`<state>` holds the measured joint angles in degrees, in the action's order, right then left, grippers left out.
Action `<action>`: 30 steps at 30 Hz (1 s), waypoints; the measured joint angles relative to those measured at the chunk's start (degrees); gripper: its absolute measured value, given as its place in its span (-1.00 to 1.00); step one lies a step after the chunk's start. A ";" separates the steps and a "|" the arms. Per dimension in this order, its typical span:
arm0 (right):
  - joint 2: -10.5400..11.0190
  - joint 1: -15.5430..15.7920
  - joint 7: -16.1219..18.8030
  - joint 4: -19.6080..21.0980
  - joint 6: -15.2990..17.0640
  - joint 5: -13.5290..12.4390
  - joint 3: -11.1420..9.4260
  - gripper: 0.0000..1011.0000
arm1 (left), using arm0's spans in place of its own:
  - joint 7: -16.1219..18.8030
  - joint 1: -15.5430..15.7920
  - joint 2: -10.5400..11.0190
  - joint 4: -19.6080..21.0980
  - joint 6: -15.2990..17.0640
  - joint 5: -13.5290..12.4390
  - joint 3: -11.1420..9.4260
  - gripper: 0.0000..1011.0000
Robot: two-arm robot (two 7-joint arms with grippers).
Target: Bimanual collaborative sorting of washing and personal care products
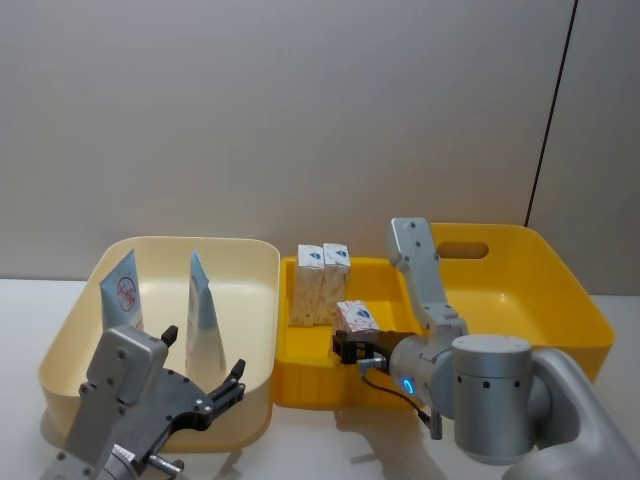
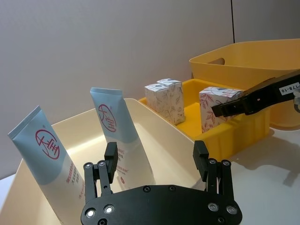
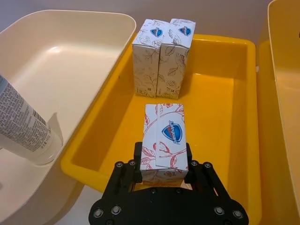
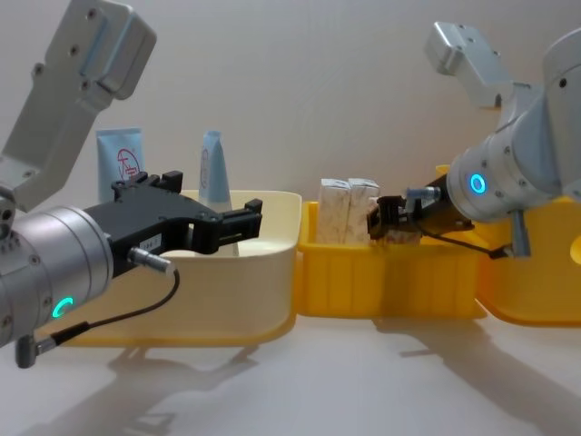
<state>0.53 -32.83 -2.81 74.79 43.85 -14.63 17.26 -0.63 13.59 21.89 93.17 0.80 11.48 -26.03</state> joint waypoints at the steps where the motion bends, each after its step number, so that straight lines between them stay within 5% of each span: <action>1: 0.00 0.00 0.00 -0.01 0.00 0.00 0.00 -0.13 | 0.00 0.00 0.00 0.00 0.00 0.00 0.00 0.98; 17: -0.14 0.25 -0.01 0.43 -1.01 0.26 -0.17 -0.13 | 0.00 0.00 0.00 0.00 0.00 0.00 0.00 0.98; 30: 0.11 1.51 0.35 3.53 -6.97 1.49 -0.08 -0.13 | 0.00 0.00 0.00 0.00 0.00 0.00 0.00 0.98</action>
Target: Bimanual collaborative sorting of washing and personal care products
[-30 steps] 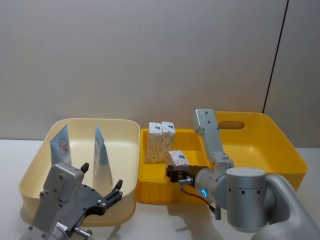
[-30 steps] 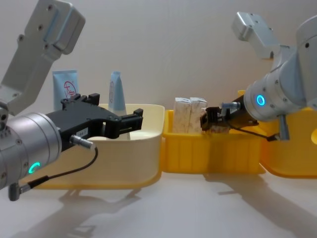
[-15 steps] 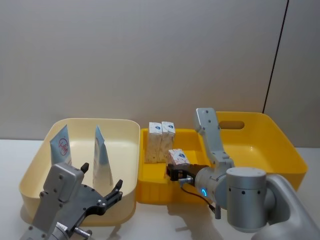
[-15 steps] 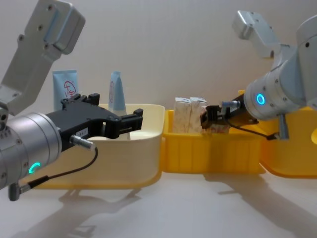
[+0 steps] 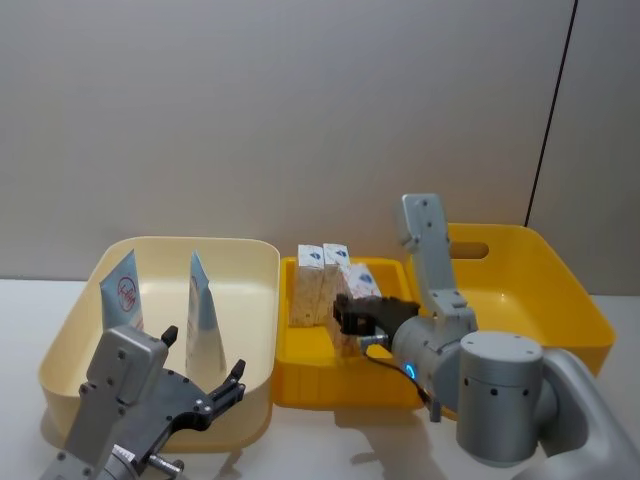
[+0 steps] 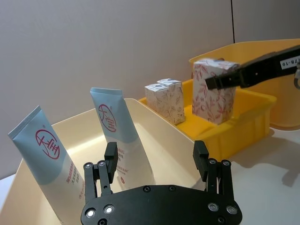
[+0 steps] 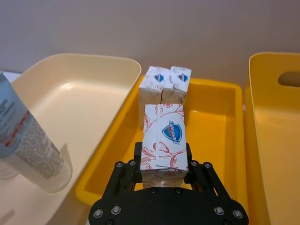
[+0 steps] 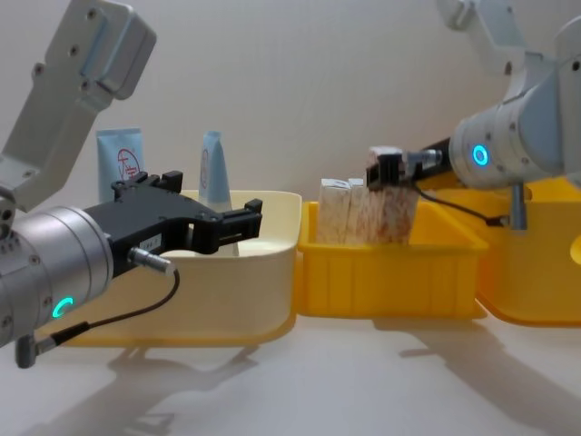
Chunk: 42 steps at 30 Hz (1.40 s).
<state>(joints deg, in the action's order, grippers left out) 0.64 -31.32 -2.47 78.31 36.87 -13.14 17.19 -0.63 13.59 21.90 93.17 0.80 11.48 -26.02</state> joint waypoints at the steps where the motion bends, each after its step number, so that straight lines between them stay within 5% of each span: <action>1: 0.03 0.13 0.05 0.44 -0.99 0.19 0.00 -0.13 | 0.00 0.00 0.00 0.00 0.00 0.00 0.00 0.98; 14: 0.67 0.29 0.03 3.83 -7.98 1.79 -1.04 -0.13 | 0.00 0.00 0.00 0.00 0.00 0.00 0.00 0.98; 26: 3.29 -0.84 -1.52 6.63 -13.02 3.54 -5.19 -0.13 | 0.00 0.00 0.00 0.00 0.00 0.00 0.00 0.98; 42: 7.16 -2.05 -2.32 5.19 -10.57 4.48 -10.33 -0.13 | 0.00 0.00 0.00 0.00 0.00 0.00 0.00 0.98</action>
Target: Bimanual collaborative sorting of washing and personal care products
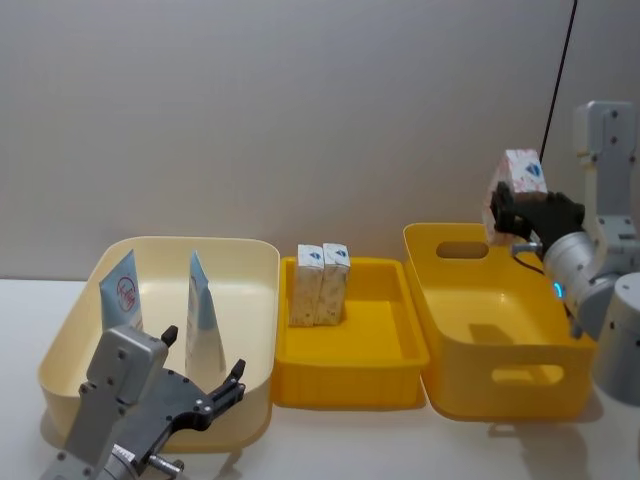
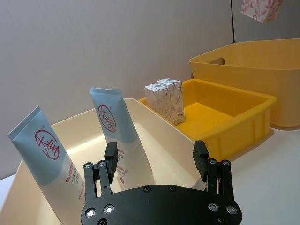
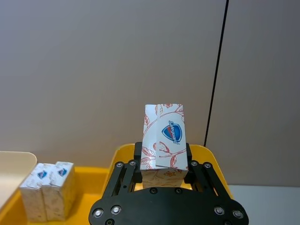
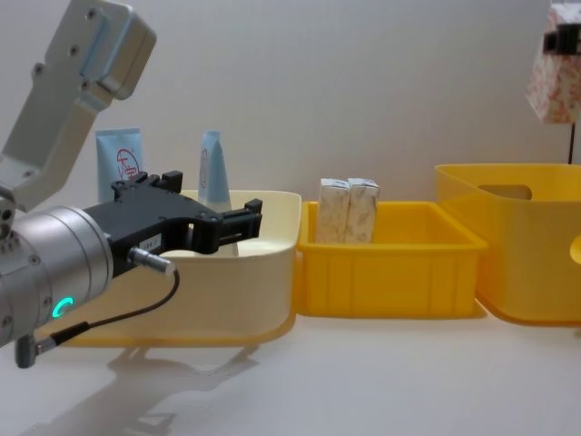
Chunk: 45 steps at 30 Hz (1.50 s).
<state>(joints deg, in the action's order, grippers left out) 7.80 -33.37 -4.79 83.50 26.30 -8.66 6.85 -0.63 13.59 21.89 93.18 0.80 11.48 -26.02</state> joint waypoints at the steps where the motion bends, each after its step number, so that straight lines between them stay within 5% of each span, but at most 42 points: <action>1: 0.19 -0.10 0.04 -0.35 0.57 0.04 -0.17 -0.13 | 0.00 0.00 0.00 0.00 0.00 0.00 0.00 0.98; 13: 0.44 -1.47 1.29 -4.08 6.53 0.10 -0.40 -0.13 | 0.00 0.00 0.00 0.00 0.00 0.00 0.00 0.98; 28: -0.86 -2.30 1.38 -6.98 8.07 0.21 -0.70 -0.09 | 0.00 0.00 0.00 0.00 0.00 0.01 0.00 0.98; 45: -1.32 -2.54 1.35 -7.87 8.39 0.30 -0.82 0.91 | 0.00 0.00 0.00 0.00 0.00 0.00 0.00 0.98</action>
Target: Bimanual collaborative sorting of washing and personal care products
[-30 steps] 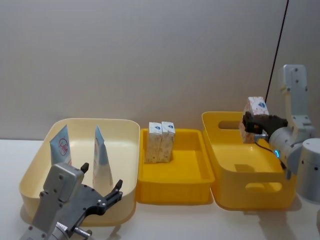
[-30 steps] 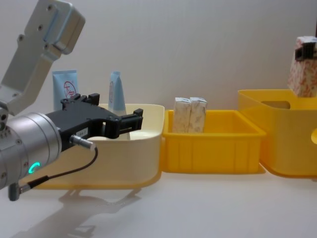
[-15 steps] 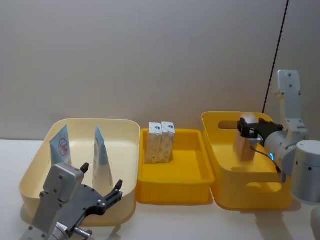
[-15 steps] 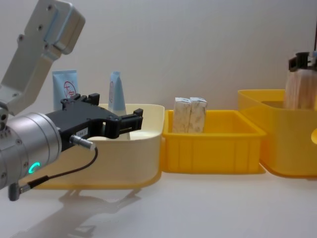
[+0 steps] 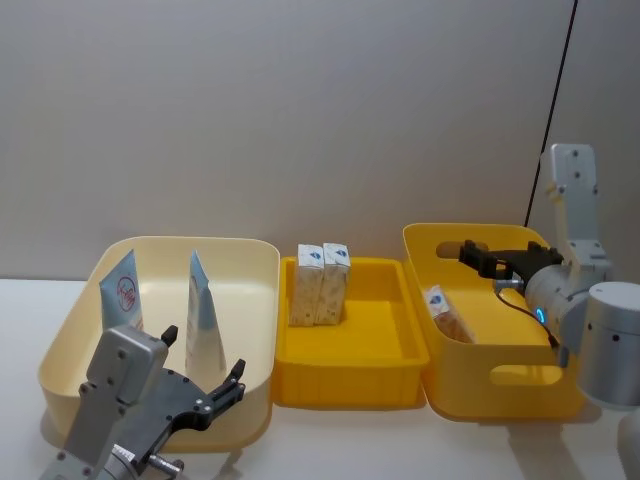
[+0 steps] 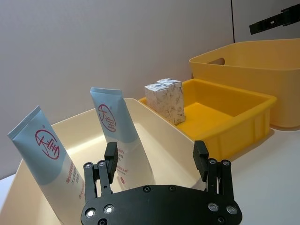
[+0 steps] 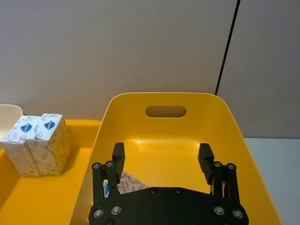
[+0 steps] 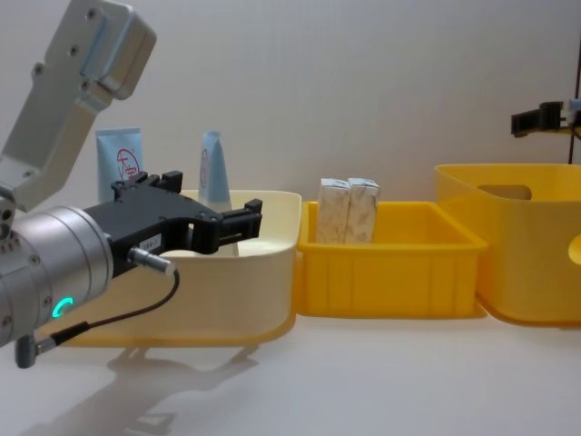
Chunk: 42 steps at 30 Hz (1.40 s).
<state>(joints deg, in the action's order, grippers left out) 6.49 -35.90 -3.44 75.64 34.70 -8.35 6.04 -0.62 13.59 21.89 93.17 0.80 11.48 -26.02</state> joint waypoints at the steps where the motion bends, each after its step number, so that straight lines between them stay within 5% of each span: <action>1: -0.02 -0.01 0.00 -0.03 0.01 0.00 -0.01 0.94 | 0.00 0.00 0.00 0.00 0.00 0.00 0.00 0.98; 42: -0.16 -0.09 -0.01 -0.34 0.08 -0.01 -0.03 0.98 | -6.50 8.95 -1.51 -8.98 5.66 1.33 1.66 0.98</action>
<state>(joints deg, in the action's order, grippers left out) 6.33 -35.99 -3.45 75.30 34.78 -8.36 6.01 -7.12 22.54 20.39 84.20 6.45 12.81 -24.36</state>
